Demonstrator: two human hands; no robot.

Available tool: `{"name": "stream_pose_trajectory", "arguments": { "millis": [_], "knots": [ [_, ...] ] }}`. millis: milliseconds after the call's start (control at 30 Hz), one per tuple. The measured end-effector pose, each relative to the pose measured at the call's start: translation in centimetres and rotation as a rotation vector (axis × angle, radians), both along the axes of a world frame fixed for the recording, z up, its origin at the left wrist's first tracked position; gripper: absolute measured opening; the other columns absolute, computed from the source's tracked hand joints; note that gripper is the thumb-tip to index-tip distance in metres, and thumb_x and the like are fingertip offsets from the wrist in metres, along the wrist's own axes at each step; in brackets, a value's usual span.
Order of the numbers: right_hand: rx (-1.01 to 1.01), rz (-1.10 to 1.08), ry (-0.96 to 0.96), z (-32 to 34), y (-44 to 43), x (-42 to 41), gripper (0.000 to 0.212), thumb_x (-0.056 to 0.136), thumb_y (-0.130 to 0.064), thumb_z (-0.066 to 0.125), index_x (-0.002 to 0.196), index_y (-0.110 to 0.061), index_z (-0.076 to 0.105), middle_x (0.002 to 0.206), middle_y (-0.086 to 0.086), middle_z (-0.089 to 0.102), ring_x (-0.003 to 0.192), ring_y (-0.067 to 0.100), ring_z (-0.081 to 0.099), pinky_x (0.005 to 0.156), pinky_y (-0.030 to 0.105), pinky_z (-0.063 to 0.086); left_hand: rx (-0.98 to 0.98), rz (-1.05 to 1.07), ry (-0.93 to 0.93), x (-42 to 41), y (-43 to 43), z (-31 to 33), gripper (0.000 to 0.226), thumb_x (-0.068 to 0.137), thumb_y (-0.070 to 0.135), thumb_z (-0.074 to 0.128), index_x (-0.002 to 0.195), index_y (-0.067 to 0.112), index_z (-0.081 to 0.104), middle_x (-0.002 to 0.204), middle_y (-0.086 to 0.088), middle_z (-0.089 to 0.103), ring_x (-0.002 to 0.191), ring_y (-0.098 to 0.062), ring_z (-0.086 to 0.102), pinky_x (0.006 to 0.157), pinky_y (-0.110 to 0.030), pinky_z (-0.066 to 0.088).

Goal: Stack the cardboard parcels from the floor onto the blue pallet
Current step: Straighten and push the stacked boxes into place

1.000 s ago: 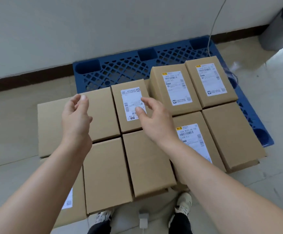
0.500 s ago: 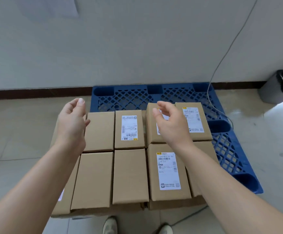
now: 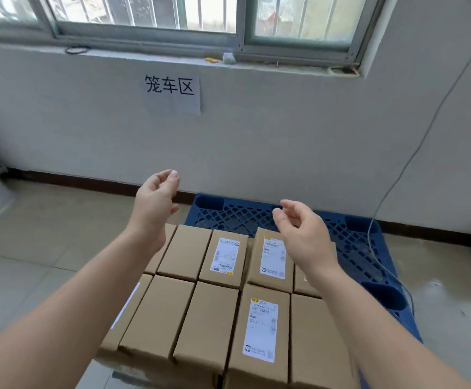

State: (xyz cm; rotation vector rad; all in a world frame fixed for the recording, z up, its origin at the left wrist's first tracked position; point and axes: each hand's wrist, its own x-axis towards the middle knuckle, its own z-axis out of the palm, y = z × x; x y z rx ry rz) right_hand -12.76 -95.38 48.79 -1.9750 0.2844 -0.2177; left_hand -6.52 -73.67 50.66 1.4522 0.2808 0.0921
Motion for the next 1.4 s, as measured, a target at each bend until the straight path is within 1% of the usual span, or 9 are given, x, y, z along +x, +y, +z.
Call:
{"name": "stream_pose_trajectory", "arguments": {
  "millis": [200,400,667,867,967,1100,1233,1300,1400],
  "knots": [
    [0.016,0.017,-0.025,3.6,-3.3,-0.5,0.039,0.093,-0.035,0.054,0.128,-0.018,0.054,0.119,-0.004,0.060,0.112,0.012,0.054,0.100,0.035,0.044,0.045,-0.026,-0.014,-2.1,-2.3,3.9,0.007,0.097,0.031,0.051,0.094,0.028,0.057,0.098,0.004,0.054,0.101,-0.016,0.050,0.092,-0.037,0.045],
    [0.033,0.025,-0.048,6.6,-4.3,-0.7,0.039,0.094,-0.035,0.052,0.129,-0.017,0.052,0.116,-0.004,0.058,0.103,0.011,0.053,0.090,0.027,0.042,0.067,-0.019,-0.005,-3.0,-3.3,6.4,0.010,0.097,0.033,0.051,0.091,0.026,0.056,0.099,0.001,0.053,0.103,-0.018,0.050,0.095,-0.040,0.044],
    [0.035,0.049,-0.055,9.2,-4.6,-2.1,0.037,0.094,-0.035,0.052,0.127,-0.017,0.053,0.113,-0.004,0.058,0.101,0.009,0.053,0.084,0.022,0.040,0.038,-0.011,-0.062,-4.0,-2.6,8.6,0.009,0.097,0.032,0.050,0.093,0.027,0.056,0.096,0.003,0.055,0.103,-0.018,0.051,0.095,-0.041,0.044],
    [0.064,0.075,-0.087,9.1,-4.1,-2.0,0.033,0.094,-0.033,0.053,0.124,-0.019,0.054,0.109,-0.007,0.058,0.098,0.004,0.052,0.070,0.009,0.036,0.044,-0.001,-0.072,-3.6,-1.0,8.1,0.008,0.096,0.033,0.051,0.094,0.029,0.058,0.098,0.003,0.057,0.103,-0.016,0.052,0.092,-0.039,0.045],
    [0.071,0.078,-0.073,7.8,-3.0,-1.0,0.032,0.094,-0.033,0.052,0.123,-0.019,0.055,0.106,-0.010,0.057,0.096,0.002,0.052,0.072,0.011,0.038,0.048,0.010,-0.053,-3.5,0.7,7.0,0.007,0.096,0.033,0.052,0.094,0.030,0.058,0.099,0.003,0.058,0.103,-0.016,0.053,0.091,-0.038,0.046],
    [0.097,0.033,-0.045,6.1,-0.9,1.0,0.033,0.095,-0.032,0.051,0.124,-0.017,0.056,0.098,-0.017,0.055,0.095,0.004,0.053,0.089,0.027,0.045,0.046,0.085,-0.014,-3.1,3.7,5.6,0.009,0.096,0.034,0.052,0.090,0.030,0.058,0.098,0.003,0.056,0.100,-0.016,0.052,0.091,-0.037,0.046],
    [0.106,-0.053,-0.062,5.9,0.6,2.5,0.033,0.096,-0.032,0.050,0.124,-0.015,0.055,0.092,-0.017,0.054,0.087,0.002,0.053,0.089,0.029,0.046,0.034,0.100,0.004,-2.1,5.7,5.2,0.010,0.095,0.035,0.053,0.088,0.030,0.057,0.097,0.003,0.055,0.100,-0.016,0.052,0.093,-0.038,0.046],
    [0.110,-0.081,-0.073,6.4,1.3,3.0,0.033,0.096,-0.032,0.050,0.124,-0.016,0.054,0.092,-0.017,0.054,0.086,0.003,0.053,0.090,0.030,0.047,0.014,0.086,0.009,-1.5,6.3,5.5,0.011,0.095,0.035,0.053,0.087,0.029,0.057,0.096,0.004,0.055,0.100,-0.016,0.052,0.093,-0.038,0.046],
    [0.129,-0.099,-0.080,7.2,2.5,3.4,0.032,0.095,-0.032,0.050,0.122,-0.015,0.055,0.092,-0.016,0.055,0.086,0.005,0.053,0.086,0.028,0.046,0.009,0.061,0.003,-0.9,6.7,6.2,0.011,0.095,0.035,0.053,0.088,0.029,0.057,0.096,0.004,0.055,0.101,-0.016,0.052,0.092,-0.038,0.046]
  ]
}}
